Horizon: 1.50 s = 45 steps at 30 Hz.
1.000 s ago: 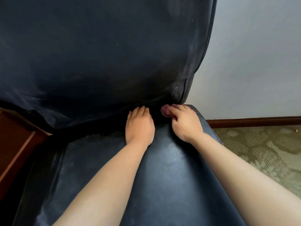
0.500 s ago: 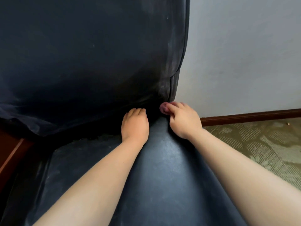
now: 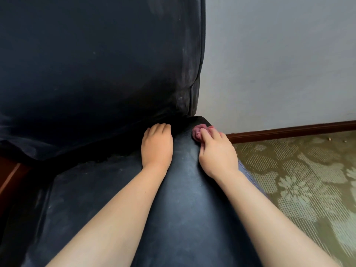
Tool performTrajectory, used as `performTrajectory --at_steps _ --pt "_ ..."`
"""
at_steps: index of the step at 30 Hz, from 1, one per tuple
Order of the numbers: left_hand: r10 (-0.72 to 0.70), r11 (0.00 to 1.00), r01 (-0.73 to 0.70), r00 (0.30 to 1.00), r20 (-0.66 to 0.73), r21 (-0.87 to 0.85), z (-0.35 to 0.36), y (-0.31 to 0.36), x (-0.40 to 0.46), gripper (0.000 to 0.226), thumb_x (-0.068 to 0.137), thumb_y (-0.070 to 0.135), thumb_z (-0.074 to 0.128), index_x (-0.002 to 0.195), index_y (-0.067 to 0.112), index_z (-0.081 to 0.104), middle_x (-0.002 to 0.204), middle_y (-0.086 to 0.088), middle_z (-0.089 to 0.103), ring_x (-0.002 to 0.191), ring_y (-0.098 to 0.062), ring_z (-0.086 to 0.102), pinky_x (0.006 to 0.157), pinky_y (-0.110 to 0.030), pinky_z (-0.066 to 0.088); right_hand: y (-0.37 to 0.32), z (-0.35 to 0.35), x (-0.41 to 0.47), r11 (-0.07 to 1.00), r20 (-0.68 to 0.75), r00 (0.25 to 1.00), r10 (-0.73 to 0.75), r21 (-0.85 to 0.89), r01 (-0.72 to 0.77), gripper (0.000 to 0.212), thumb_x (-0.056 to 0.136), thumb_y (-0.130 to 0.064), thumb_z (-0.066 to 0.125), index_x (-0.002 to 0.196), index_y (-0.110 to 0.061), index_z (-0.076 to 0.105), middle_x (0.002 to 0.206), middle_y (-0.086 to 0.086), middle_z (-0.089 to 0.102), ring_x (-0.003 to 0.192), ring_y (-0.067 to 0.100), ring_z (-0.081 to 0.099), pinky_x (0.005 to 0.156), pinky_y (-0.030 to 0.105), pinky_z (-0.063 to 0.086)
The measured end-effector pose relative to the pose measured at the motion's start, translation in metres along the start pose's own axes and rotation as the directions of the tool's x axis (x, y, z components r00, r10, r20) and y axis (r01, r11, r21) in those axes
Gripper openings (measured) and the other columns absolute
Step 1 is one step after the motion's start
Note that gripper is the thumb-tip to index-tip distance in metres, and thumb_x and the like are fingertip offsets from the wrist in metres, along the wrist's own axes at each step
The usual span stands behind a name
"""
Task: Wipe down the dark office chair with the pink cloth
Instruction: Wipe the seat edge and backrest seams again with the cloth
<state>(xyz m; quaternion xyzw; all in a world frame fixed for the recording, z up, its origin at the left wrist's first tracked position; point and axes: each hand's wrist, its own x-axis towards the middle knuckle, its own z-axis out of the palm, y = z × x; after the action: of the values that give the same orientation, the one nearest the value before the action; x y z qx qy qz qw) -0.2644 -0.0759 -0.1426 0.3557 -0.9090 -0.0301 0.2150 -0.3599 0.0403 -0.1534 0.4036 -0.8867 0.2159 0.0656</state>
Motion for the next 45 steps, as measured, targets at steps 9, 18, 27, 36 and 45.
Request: performTrajectory --at_steps 9,18,27,36,45 --pt "0.014 0.992 -0.006 0.998 0.059 -0.124 0.015 0.015 0.001 0.038 0.096 0.020 0.036 0.114 0.003 0.065 0.117 -0.010 0.066 0.116 -0.028 0.057 0.102 -0.044 0.039 0.014 -0.008 0.056 0.976 0.296 0.952 0.081 0.172 -0.137 0.038 0.095 -0.016 0.036 0.132 -0.019 0.043 0.129 0.017 0.049 0.117 0.036 0.047 0.094 0.036 0.036" --pt "0.017 0.998 -0.028 0.980 0.197 0.053 0.003 0.028 -0.020 0.052 0.103 0.028 0.025 0.150 0.009 0.017 0.157 -0.005 0.021 0.145 -0.020 0.017 0.117 -0.037 0.012 0.027 -0.044 -0.003 0.949 0.365 0.915 0.173 0.186 -0.254 0.045 0.097 -0.022 0.034 0.142 -0.026 0.030 0.137 0.008 0.046 0.122 0.030 0.046 0.096 0.039 0.039" --pt "-0.076 0.996 0.059 0.942 0.326 0.061 -0.034 0.074 -0.110 0.059 0.102 0.038 0.019 0.151 0.011 0.001 0.160 -0.001 0.000 0.147 -0.017 -0.002 0.119 -0.039 0.002 0.042 -0.085 -0.101 0.923 0.364 0.885 0.291 0.136 -0.359 0.045 0.098 -0.024 0.033 0.143 -0.024 0.027 0.140 0.006 0.041 0.124 0.029 0.043 0.095 0.037 0.036" --pt "-0.120 0.989 0.067 0.893 0.435 0.136 -0.052 0.103 -0.167 0.061 0.101 0.043 0.012 0.152 0.012 0.000 0.160 -0.001 -0.006 0.147 -0.020 -0.008 0.119 -0.045 -0.001 0.048 -0.113 -0.172 0.912 0.341 0.872 0.352 0.085 -0.402 0.046 0.098 -0.023 0.033 0.143 -0.021 0.026 0.140 0.003 0.040 0.127 0.023 0.039 0.098 0.037 0.035" --pt "-0.029 0.993 -0.033 0.862 0.507 0.112 -0.070 0.129 -0.211 0.062 0.100 0.047 0.012 0.152 0.016 -0.001 0.160 -0.002 -0.007 0.146 -0.024 -0.010 0.117 -0.051 -0.001 0.050 -0.137 -0.247 0.916 0.281 0.887 0.367 0.053 -0.397 0.050 0.097 -0.023 0.039 0.145 -0.022 0.027 0.149 -0.005 0.030 0.132 0.018 0.031 0.103 0.031 0.030"
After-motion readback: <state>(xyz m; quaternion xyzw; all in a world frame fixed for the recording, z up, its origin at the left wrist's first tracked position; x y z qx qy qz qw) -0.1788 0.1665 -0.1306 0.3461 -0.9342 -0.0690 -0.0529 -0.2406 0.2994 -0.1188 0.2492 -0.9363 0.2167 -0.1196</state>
